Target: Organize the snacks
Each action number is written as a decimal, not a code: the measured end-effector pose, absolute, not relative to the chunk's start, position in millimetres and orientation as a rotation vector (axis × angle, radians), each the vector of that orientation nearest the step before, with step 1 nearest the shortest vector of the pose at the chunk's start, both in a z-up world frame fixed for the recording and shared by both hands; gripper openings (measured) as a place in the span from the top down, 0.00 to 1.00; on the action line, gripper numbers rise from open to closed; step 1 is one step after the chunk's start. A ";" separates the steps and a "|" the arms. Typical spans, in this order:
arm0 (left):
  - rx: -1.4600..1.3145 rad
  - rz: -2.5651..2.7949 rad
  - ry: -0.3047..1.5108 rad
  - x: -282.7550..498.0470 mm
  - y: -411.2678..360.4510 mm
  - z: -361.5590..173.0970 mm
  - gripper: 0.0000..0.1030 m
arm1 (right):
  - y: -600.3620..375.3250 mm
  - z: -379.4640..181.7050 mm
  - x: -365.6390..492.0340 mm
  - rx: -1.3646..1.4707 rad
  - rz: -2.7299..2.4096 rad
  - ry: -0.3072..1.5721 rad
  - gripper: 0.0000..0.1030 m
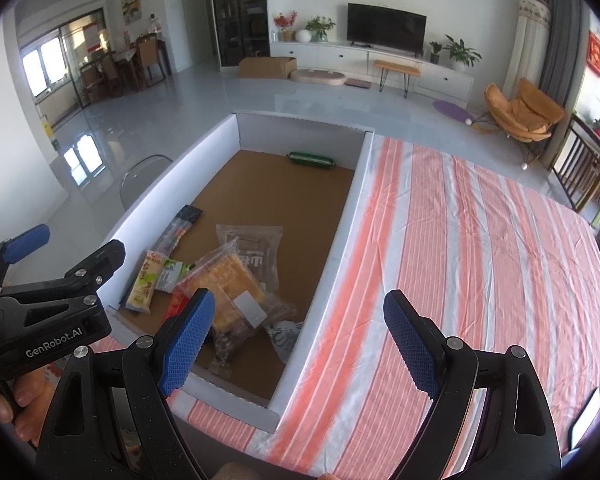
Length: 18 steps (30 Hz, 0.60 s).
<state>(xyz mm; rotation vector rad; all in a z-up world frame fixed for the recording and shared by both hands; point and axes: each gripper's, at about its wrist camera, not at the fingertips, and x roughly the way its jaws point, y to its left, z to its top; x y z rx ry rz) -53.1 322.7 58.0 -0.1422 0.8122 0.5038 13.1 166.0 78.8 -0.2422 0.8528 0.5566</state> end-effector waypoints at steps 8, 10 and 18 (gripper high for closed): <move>-0.130 0.486 0.821 -50.0 318.5 57.1 0.00 | 164.0 73.5 14.6 -0.243 0.553 0.868 0.14; -0.132 0.477 0.825 -48.6 317.3 56.5 0.00 | 163.8 73.4 14.2 -0.247 0.554 0.865 0.14; -0.153 0.481 0.842 -49.7 322.3 54.8 0.00 | 166.9 72.1 12.9 -0.255 0.559 0.861 0.14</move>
